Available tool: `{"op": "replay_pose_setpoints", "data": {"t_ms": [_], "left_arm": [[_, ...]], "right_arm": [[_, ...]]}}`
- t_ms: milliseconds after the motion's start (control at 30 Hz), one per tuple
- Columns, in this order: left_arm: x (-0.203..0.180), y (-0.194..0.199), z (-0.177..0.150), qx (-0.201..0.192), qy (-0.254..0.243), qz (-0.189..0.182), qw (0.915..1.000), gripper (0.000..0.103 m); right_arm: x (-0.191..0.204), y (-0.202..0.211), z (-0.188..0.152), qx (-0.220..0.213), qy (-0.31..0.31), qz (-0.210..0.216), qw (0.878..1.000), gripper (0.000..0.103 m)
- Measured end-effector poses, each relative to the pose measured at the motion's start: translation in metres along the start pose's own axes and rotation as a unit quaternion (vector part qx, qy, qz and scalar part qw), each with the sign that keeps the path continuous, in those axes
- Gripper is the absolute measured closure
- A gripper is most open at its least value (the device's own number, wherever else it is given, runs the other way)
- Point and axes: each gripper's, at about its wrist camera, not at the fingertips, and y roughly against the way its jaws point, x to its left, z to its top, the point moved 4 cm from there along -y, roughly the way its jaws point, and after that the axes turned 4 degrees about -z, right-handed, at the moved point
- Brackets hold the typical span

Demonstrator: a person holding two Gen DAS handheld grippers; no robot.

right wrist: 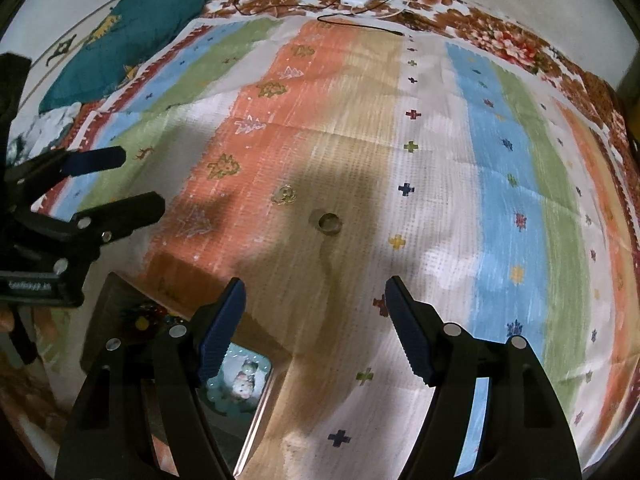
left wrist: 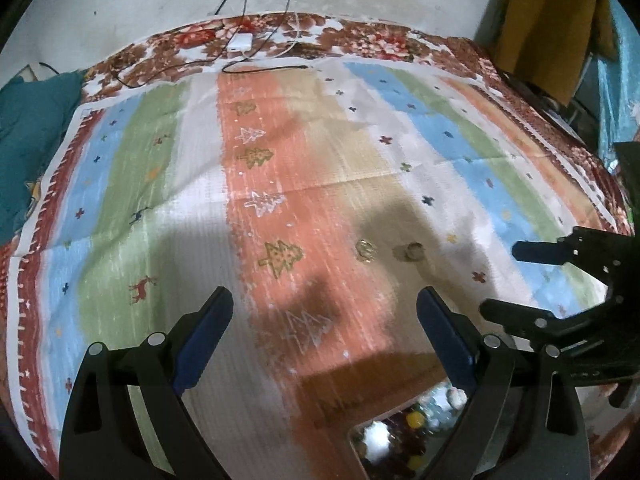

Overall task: Organize jewelry
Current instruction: 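Move both tools from the tin toward the gold earring and small metal ring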

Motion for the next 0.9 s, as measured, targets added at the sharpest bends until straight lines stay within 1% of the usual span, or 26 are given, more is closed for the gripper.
{"op": "replay_pose_setpoints", "data": {"t_ms": [67,200,367,500,633,700,733,800,900], "left_arm": [[0.001,-0.004,0.003,0.0,-0.009,0.0,1.0,0.012],[0.003,-0.012,0.006,0.003,-0.041,0.005,0.9991,0.012],[0.004,-0.025,0.008,0.014,-0.068,0.002,0.9976,0.013],[-0.002,-0.033,0.011,0.025,-0.096,-0.018,0.9949,0.013],[-0.006,-0.041,0.015,0.032,-0.112,-0.029,0.9928,0.015],[-0.006,-0.047,0.016,0.04,-0.115,-0.041,0.9917,0.021],[-0.006,-0.05,0.016,0.047,-0.117,-0.049,0.9909,0.027],[-0.009,-0.057,0.012,0.063,-0.13,-0.068,0.9872,0.028],[-0.016,-0.064,0.006,0.069,-0.164,-0.074,0.9812,0.026]], "right_arm": [[0.0,-0.003,0.002,0.0,0.007,0.001,1.0,0.031],[-0.001,-0.009,0.003,0.005,0.02,0.003,1.0,0.031],[0.0,-0.018,0.005,0.012,0.038,0.001,0.999,0.031],[0.0,-0.025,0.008,0.012,0.048,0.003,0.999,0.031],[-0.004,-0.033,0.012,0.018,0.051,0.011,0.998,0.031],[-0.004,-0.035,0.013,0.018,0.057,0.016,0.998,0.031],[-0.003,-0.037,0.014,0.018,0.063,0.018,0.998,0.031],[-0.001,-0.04,0.015,0.018,0.076,0.019,0.997,0.031],[-0.002,-0.046,0.016,0.019,0.089,0.016,0.996,0.031]]}}
